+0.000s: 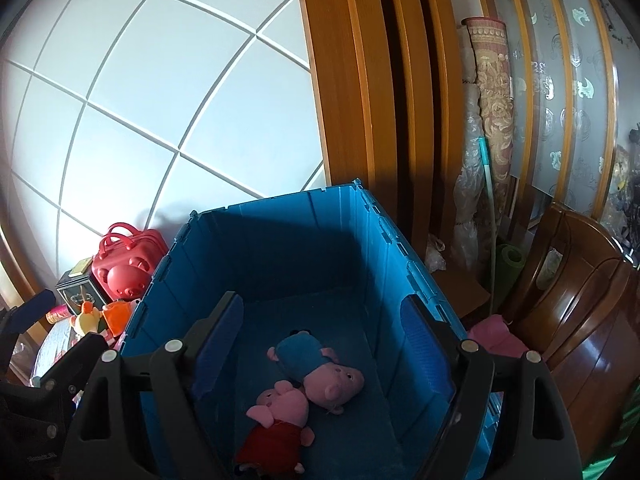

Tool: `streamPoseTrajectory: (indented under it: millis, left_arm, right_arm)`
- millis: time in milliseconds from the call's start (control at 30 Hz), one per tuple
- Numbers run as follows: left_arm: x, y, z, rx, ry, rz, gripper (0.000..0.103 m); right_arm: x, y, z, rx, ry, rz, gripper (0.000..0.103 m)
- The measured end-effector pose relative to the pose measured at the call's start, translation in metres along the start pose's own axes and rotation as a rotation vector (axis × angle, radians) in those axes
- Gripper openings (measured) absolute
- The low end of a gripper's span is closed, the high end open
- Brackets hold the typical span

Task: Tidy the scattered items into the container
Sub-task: 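Lift both pigs and carry them over the blue crate, releasing them inside, then withdraw both tools from the crate back toward the toy pile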

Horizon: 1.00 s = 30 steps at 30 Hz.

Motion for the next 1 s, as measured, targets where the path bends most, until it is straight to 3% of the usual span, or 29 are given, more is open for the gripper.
streamPoseTrajectory:
  millis: [600,800,1000]
  left_arm:
    - [0.050,-0.055,-0.036,-0.092,-0.076,0.032,0.102]
    - [0.070,-0.076,-0.068,-0.113,-0.117,0.038,0.102]
    - [0.092,-0.098,-0.114,-0.153,-0.142,0.038,0.102]
  right_arm:
    - [0.042,-0.041,-0.043,-0.092,-0.069,0.050,0.081]
    - [0.054,-0.059,-0.076,-0.153,-0.098,0.108,0.081]
    - [0.063,-0.072,-0.130,-0.244,-0.139,0.111,0.081]
Point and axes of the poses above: each gripper's, at about its wrist camera, not at the fingertips, and y roughly the way its jaws point, z to its right, x to its underside, the point moved 1 cm from there along y, roughly the way its jaws point
